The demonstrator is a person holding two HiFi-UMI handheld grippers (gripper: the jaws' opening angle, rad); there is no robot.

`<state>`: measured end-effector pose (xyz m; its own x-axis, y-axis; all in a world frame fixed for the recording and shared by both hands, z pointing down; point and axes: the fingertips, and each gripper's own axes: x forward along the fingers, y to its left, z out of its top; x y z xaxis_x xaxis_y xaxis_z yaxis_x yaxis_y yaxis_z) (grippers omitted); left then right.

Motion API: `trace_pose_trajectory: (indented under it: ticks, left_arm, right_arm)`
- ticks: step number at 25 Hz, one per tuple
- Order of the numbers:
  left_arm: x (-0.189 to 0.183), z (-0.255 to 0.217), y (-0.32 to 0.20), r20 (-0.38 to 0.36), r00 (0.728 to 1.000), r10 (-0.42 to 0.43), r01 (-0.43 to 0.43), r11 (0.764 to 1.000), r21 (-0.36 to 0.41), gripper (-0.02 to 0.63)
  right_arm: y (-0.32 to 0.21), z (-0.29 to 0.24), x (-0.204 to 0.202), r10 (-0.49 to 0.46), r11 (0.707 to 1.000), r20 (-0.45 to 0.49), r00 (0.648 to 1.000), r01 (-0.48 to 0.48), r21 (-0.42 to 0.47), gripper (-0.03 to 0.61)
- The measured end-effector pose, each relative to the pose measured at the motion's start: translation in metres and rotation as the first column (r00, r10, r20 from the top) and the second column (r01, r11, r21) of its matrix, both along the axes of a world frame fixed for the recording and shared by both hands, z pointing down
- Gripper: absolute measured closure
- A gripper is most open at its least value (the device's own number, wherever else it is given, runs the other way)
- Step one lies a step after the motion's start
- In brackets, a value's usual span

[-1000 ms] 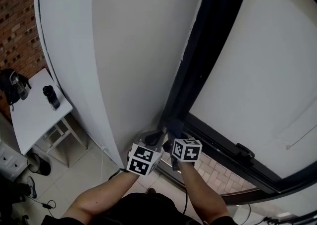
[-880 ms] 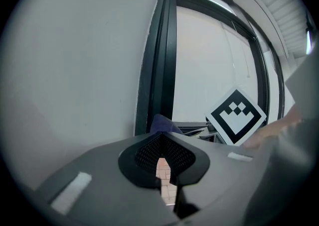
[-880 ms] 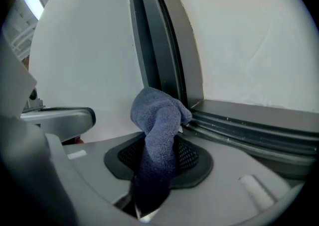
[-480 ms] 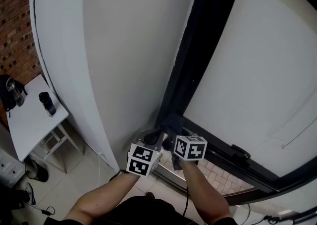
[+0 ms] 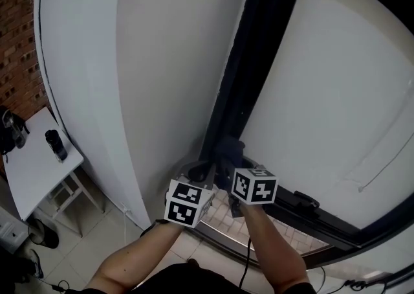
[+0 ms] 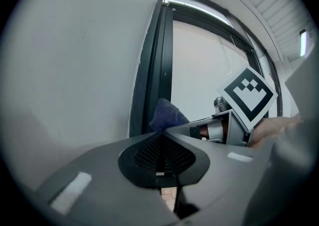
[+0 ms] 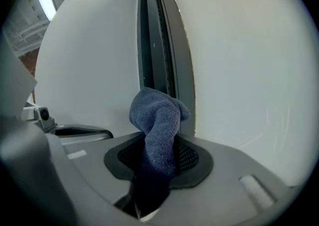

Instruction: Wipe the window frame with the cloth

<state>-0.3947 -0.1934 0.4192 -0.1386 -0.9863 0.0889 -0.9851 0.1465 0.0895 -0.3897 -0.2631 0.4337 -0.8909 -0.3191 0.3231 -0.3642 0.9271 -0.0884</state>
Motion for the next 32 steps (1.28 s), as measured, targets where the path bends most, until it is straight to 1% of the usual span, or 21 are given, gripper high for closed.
trace_pose_trajectory:
  ticks: [4, 6, 12, 15, 19, 24, 28, 32]
  left_arm:
    - [0.003, -0.019, -0.001, -0.021, 1.0, 0.022, -0.021, 1.0, 0.018, 0.62]
    - [0.003, -0.03, -0.001, -0.019, 1.0, 0.026, -0.025, 0.999, 0.03, 0.62]
    - [0.011, -0.06, -0.002, 0.015, 0.999, 0.046, -0.047, 0.997, 0.068, 0.62]
    - [0.018, -0.073, -0.002, 0.066, 0.996, 0.061, -0.066, 0.995, 0.073, 0.62]
    - [0.014, -0.091, -0.001, 0.066, 0.997, 0.043, -0.049, 0.994, 0.095, 0.62]
    - [0.017, -0.117, -0.004, 0.111, 0.993, 0.038, -0.051, 0.992, 0.117, 0.62]
    - [0.008, -0.132, -0.004, 0.075, 0.997, 0.019, -0.03, 0.989, 0.144, 0.62]
    - [-0.002, -0.156, -0.003, 0.068, 0.998, -0.003, -0.009, 0.985, 0.172, 0.62]
  right_arm:
    - [-0.001, -0.033, 0.001, 0.007, 0.999, 0.029, 1.0, -0.008, 0.049, 0.445]
    - [-0.001, -0.048, 0.001, 0.009, 0.998, 0.044, 0.999, -0.012, 0.067, 0.445]
    - [-0.003, -0.082, 0.004, 0.019, 0.992, 0.068, 0.997, -0.027, 0.122, 0.445]
    - [-0.001, -0.1, 0.005, 0.019, 0.988, 0.083, 0.996, -0.031, 0.152, 0.445]
    - [0.001, -0.121, 0.003, 0.013, 0.981, 0.093, 0.996, -0.03, 0.192, 0.445]
    - [0.0, -0.148, 0.002, 0.014, 0.974, 0.116, 0.993, -0.039, 0.222, 0.445]
    - [-0.001, -0.167, 0.001, 0.016, 0.969, 0.124, 0.992, -0.046, 0.243, 0.445]
    - [-0.002, -0.191, 0.003, 0.013, 0.962, 0.138, 0.99, -0.05, 0.269, 0.445]
